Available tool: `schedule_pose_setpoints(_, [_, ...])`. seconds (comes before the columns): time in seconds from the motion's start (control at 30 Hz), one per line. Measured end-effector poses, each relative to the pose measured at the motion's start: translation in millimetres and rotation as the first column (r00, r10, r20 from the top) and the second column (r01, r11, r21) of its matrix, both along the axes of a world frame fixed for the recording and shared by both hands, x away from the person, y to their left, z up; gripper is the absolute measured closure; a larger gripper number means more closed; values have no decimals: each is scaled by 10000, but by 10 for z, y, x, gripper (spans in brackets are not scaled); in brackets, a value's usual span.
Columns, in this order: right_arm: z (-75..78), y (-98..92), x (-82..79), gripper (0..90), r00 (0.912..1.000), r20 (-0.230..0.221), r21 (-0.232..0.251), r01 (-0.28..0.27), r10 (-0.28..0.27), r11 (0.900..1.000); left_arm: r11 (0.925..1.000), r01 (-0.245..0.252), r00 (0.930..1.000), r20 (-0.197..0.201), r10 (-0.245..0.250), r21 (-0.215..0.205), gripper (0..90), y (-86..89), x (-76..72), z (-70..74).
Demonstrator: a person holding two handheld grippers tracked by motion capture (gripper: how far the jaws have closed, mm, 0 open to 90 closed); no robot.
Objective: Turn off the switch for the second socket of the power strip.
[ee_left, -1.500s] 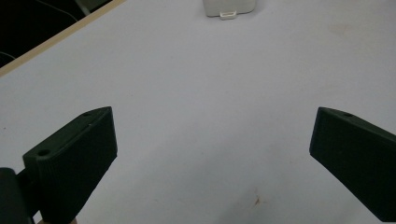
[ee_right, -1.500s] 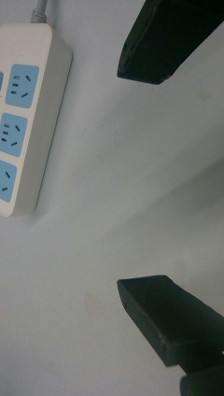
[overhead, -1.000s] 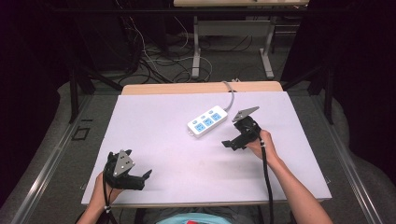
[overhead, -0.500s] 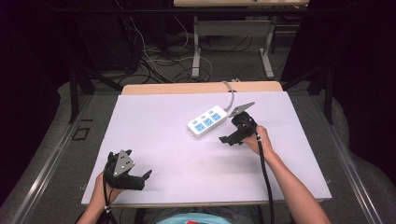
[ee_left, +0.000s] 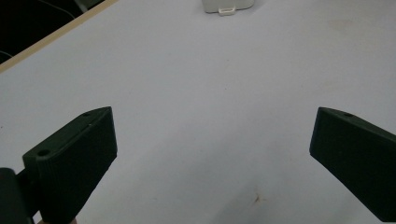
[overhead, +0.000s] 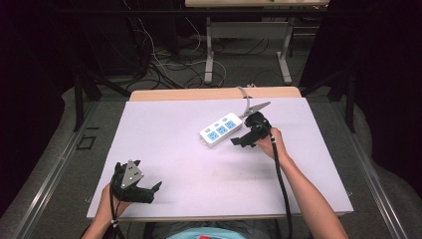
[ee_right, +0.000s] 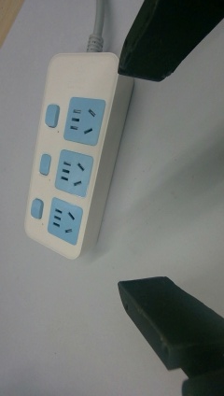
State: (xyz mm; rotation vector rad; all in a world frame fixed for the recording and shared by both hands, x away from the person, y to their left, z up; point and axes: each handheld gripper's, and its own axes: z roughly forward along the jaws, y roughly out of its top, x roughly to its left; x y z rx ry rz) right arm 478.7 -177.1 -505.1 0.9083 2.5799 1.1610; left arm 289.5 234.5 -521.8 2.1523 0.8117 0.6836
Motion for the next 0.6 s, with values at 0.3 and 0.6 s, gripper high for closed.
schedule_pose_setpoints(0.3, [-26,136,147,0,10000,-6,-29,13,-13,10000,10000,-10,10000,16,10,-41,4,1,7,-2])
schedule_pose_setpoints(0.6, [-20,235,219,0,9998,-179,42,-29,30,10000,10000,11,10000,0,-11,69,3,6,10,0])
